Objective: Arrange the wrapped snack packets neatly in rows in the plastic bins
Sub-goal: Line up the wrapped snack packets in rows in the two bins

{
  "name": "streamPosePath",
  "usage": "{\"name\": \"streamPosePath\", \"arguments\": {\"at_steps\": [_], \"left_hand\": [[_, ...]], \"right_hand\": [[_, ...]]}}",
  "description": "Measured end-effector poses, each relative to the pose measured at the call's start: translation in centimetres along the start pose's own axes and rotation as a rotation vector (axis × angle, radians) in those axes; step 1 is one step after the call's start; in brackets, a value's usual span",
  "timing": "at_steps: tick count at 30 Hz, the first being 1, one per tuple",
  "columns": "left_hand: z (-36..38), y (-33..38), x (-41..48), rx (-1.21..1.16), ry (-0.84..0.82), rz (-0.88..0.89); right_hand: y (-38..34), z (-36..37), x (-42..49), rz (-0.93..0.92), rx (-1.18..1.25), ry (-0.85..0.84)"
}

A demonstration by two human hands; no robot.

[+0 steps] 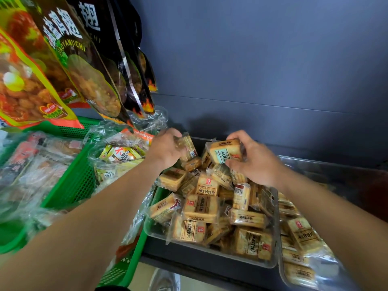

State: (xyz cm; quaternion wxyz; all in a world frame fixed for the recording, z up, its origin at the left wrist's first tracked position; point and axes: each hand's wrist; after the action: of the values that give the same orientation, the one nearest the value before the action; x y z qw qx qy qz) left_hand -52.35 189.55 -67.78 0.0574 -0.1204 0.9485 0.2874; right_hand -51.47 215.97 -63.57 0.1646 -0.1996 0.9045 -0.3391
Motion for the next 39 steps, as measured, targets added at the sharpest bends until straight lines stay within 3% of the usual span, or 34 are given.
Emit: {"name": "streamPosePath", "arguments": {"at_steps": [5,13,16,21,27,33,39], "left_hand": [[-1.0,0.4,-2.0,-0.212,0.056,0.059],[-3.3,1.1,-5.8,-0.304,-0.433,0.062],[-2.0,0.7,-5.1,-0.178,-0.384,0.058],[-0.9,1.3,-3.3,-0.095,-0.135,0.057],[0.8,1.8,-2.0,-0.064,-0.269,-0.012],[0.1,2.8,-2.9,-0.174,-0.082,0.105],[-4.1,5.6,-5.8,-0.444,-0.003,0.119]], "right_hand": [[-0.1,-0.1,0.0,-0.001,0.022,-0.002],[-0.5,0.0,-0.2,0.033,0.077,0.018],[-0.3,0.1,-0.1,0.049,0.071,0.030],[0.0,0.4,0.2,0.095,0.021,0.102],[0.2,0.6,0.2,0.091,0.022,0.095],[0.5,0.2,0.3,0.079,0.176,0.089],[0.3,-3.1,-0.7,0.161,0.395,0.219]]}}
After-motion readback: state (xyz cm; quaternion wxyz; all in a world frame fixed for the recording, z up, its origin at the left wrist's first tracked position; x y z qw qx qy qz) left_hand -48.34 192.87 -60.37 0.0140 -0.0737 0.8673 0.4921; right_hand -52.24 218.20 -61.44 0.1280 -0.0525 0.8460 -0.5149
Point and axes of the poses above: each hand's wrist, its own x-axis towards the middle knuckle, its own z-axis out of the palm, y = z × x, and after that the axes turned 4 degrees about -y, right-handed
